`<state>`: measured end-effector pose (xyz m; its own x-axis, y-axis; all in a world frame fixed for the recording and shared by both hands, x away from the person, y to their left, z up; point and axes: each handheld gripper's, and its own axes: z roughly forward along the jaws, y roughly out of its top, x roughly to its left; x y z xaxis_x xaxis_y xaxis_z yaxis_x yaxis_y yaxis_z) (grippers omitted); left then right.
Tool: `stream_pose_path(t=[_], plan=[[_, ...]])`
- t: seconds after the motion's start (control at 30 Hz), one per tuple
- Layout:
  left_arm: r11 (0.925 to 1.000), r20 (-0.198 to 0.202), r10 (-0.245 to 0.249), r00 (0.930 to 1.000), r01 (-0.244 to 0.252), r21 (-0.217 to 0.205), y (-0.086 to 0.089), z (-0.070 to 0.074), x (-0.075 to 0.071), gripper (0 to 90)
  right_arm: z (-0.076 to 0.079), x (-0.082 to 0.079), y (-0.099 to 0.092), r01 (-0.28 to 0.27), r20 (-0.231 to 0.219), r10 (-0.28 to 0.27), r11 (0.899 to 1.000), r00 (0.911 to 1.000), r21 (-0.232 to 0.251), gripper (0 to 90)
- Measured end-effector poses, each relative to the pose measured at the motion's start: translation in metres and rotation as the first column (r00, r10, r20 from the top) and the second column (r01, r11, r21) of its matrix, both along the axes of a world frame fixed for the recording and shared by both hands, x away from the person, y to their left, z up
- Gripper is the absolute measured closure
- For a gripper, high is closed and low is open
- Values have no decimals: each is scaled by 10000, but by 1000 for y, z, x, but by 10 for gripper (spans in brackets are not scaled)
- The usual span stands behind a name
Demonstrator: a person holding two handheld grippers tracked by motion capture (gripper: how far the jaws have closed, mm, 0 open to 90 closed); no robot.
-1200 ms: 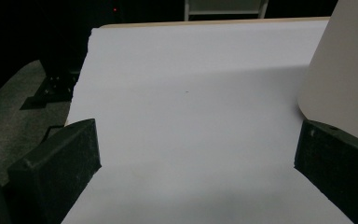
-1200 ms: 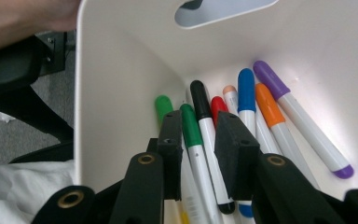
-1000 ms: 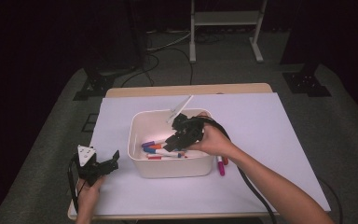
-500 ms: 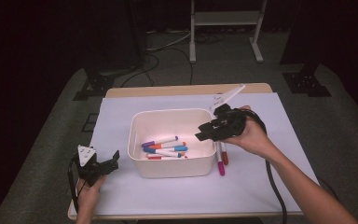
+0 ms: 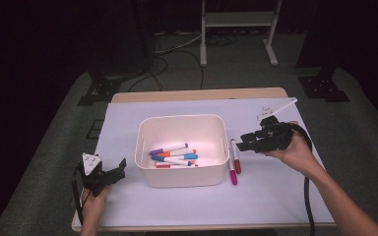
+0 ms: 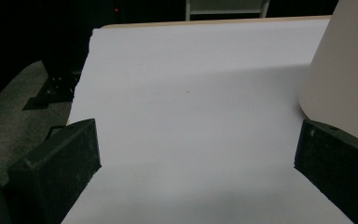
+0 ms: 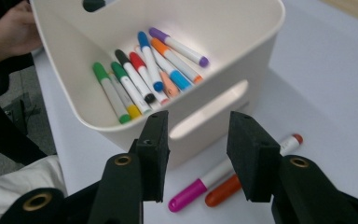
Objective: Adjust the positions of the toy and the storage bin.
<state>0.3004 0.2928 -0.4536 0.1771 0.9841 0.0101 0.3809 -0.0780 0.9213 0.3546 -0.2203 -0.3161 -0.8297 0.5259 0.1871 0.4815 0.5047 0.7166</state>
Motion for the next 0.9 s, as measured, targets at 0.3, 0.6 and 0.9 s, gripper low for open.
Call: stream_pose_path(t=[0.3, 0.6, 0.9], plan=[[10000, 14, -8, 10000, 8, -8, 0, 0, 0, 0, -48, 11, -8, 702, -486, -734, 9955, 9961, -639, 536], [10000, 22, -30, 10000, 30, 13, 0, 0, 0, 0, -83, 26, 6, 1065, -530, -1145, 9851, 9920, -1350, 514], [10000, 21, -26, 10000, 26, -2, 0, 0, 0, 0, -108, 40, 15, 1754, -562, -1868, 9705, 9808, -1654, 497]])
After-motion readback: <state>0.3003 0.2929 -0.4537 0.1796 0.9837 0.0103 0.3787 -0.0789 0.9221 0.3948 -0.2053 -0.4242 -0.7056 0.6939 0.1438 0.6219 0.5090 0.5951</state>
